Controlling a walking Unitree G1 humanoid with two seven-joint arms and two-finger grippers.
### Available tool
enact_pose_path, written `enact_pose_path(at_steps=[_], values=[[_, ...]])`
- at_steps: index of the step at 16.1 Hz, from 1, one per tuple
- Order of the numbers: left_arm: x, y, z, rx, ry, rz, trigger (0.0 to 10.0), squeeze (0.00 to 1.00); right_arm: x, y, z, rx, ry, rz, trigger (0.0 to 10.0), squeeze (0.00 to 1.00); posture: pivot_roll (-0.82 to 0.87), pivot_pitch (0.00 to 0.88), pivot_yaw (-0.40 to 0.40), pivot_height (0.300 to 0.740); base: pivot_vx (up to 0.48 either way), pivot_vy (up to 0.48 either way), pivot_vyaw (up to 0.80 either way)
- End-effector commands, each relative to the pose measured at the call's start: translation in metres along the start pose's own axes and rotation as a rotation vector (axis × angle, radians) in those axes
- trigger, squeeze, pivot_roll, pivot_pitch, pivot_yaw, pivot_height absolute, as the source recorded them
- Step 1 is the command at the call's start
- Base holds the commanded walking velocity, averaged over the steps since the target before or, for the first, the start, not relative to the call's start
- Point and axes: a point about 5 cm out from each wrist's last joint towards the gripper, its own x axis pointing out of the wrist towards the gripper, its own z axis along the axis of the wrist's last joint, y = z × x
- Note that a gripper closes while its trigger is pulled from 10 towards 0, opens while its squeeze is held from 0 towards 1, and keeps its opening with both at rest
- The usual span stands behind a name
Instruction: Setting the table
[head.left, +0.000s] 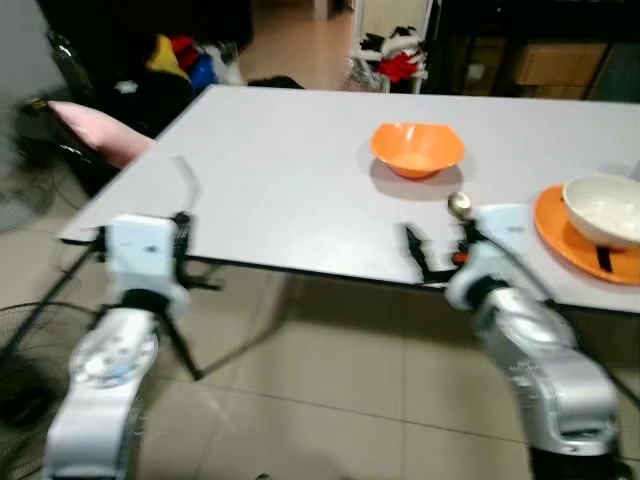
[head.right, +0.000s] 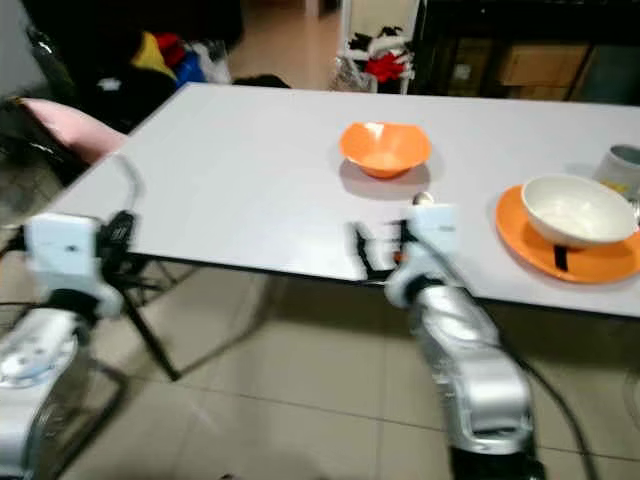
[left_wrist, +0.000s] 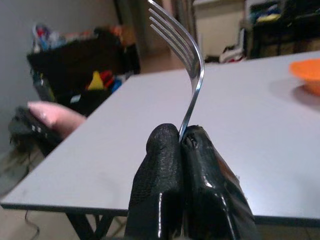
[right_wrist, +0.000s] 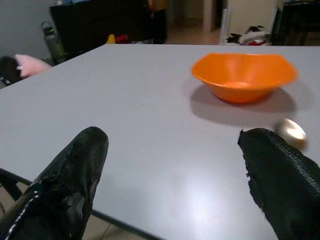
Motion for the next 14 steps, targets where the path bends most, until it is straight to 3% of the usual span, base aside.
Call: enact_pose_path(at_steps=[1,5,9,14], values=[[0.001,-0.004,0.002,-0.009,-0.011,-0.026,10.0,0.0,-0.002,-0.007,0.003,-0.008,-0.002,-0.022,10.0,0.0,-0.1,0.0,0.059,0.74,0.398,0.0,0.0],[0.002,-0.004,-0.001,-0.009,-0.002,-0.043,10.0,0.0,-0.002,-0.006,0.001,-0.027,0.015,-0.009,10.0,0.0,-0.09,0.0,0.052,0.74,0.395,0.0,0.0],[0.005,-0.007,-0.005,-0.012,0.007,-0.083,10.0,0.0,-0.006,-0.005,0.0,-0.03,0.022,-0.002,10.0,0.0,-0.11,0.0,0.062,0.74,0.398,0.0,-0.7],[0.006,-0.011,-0.012,0.007,0.059,-0.13,10.0,0.0,-0.014,-0.003,-0.003,-0.083,0.054,0.051,10.0,0.0,-0.12,0.0,0.066,0.74,0.311,0.0,0.0]])
